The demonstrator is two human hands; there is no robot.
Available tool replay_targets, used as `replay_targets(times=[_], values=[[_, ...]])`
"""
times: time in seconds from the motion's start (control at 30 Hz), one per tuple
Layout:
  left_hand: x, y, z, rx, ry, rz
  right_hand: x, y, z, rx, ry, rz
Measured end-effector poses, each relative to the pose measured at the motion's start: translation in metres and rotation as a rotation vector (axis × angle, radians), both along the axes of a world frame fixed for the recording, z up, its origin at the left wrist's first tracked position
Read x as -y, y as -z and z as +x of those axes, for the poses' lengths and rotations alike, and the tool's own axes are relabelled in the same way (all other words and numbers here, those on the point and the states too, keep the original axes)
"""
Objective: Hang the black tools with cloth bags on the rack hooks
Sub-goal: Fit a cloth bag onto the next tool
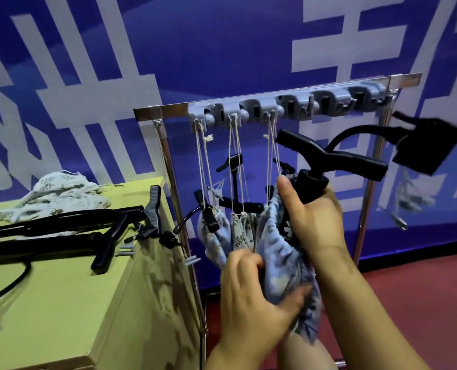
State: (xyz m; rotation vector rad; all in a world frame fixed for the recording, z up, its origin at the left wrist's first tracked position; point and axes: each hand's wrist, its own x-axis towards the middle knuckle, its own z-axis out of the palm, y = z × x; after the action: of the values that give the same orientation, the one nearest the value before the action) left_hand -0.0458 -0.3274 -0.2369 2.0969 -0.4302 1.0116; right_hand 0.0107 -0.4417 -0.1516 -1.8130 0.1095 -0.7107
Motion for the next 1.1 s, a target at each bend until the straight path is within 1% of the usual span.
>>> replay_targets(times=[0.07,0.13,0.23,0.27,0.3,0.33,0.37,0.43,0.47,0.5,0.53,0.6,0.67,0.7,0.77,0.8,0.87,0.9,0.97,1.0,1.03,1.07,1.1], values=[[0.002,0.003,-0.001,0.088,-0.033,0.022,0.002,0.002,0.002,0.018,0.007,-0.043],[0.003,0.003,0.0,0.111,-0.046,0.072,0.004,0.001,0.003,-0.002,0.023,-0.035],[-0.002,0.005,0.009,0.055,-0.053,0.156,0.008,0.0,0.007,-0.049,0.058,-0.032],[-0.005,0.005,0.012,0.022,-0.026,0.144,0.009,0.0,0.008,-0.065,0.059,-0.049],[-0.008,0.002,0.014,-0.039,0.017,0.088,0.011,0.0,0.009,-0.074,0.05,-0.054],[-0.01,-0.004,0.014,-0.122,0.072,-0.026,0.012,-0.002,0.01,-0.094,0.022,-0.044],[-0.011,-0.012,0.014,-0.228,0.141,-0.217,0.014,-0.003,0.011,-0.098,0.002,-0.047],[-0.012,-0.036,0.014,-0.468,0.299,-0.727,0.017,-0.005,0.011,-0.117,-0.071,-0.125],[-0.016,-0.047,0.016,-0.534,0.402,-0.954,0.017,-0.006,0.01,-0.139,-0.13,-0.184],[-0.022,-0.057,0.019,-0.561,0.501,-1.123,0.016,-0.004,0.009,-0.148,-0.201,-0.214],[-0.029,-0.067,0.021,-0.578,0.566,-1.228,0.013,-0.001,0.007,-0.174,-0.277,-0.202],[-0.044,-0.084,0.025,-0.614,0.648,-1.349,0.012,0.01,0.006,-0.207,-0.395,-0.097],[-0.059,-0.092,0.029,-0.616,0.654,-1.443,0.016,0.011,0.005,-0.201,-0.469,-0.05],[-0.064,-0.095,0.029,-0.605,0.632,-1.479,0.019,0.01,0.005,-0.187,-0.54,0.027],[-0.073,-0.097,0.027,-0.564,0.632,-1.517,0.024,0.008,0.002,-0.174,-0.746,0.253],[-0.076,-0.097,0.027,-0.539,0.651,-1.496,0.025,0.007,0.002,-0.182,-0.845,0.332],[-0.082,-0.099,0.022,-0.502,0.718,-1.41,0.022,0.008,-0.002,-0.232,-1.018,0.388],[-0.085,-0.102,0.019,-0.482,0.761,-1.366,0.022,0.011,-0.001,-0.257,-1.061,0.363],[-0.092,-0.103,0.017,-0.418,0.807,-1.275,0.025,0.013,0.0,-0.33,-1.003,0.286],[-0.093,-0.101,0.018,-0.391,0.802,-1.221,0.026,0.015,0.005,-0.352,-0.921,0.234],[-0.093,-0.1,0.018,-0.371,0.765,-1.157,0.028,0.018,0.01,-0.351,-0.835,0.17],[-0.089,-0.099,0.018,-0.352,0.669,-1.074,0.028,0.02,0.014,-0.357,-0.746,0.106],[-0.084,-0.099,0.018,-0.333,0.543,-0.948,0.024,0.021,0.017,-0.366,-0.675,0.058]])
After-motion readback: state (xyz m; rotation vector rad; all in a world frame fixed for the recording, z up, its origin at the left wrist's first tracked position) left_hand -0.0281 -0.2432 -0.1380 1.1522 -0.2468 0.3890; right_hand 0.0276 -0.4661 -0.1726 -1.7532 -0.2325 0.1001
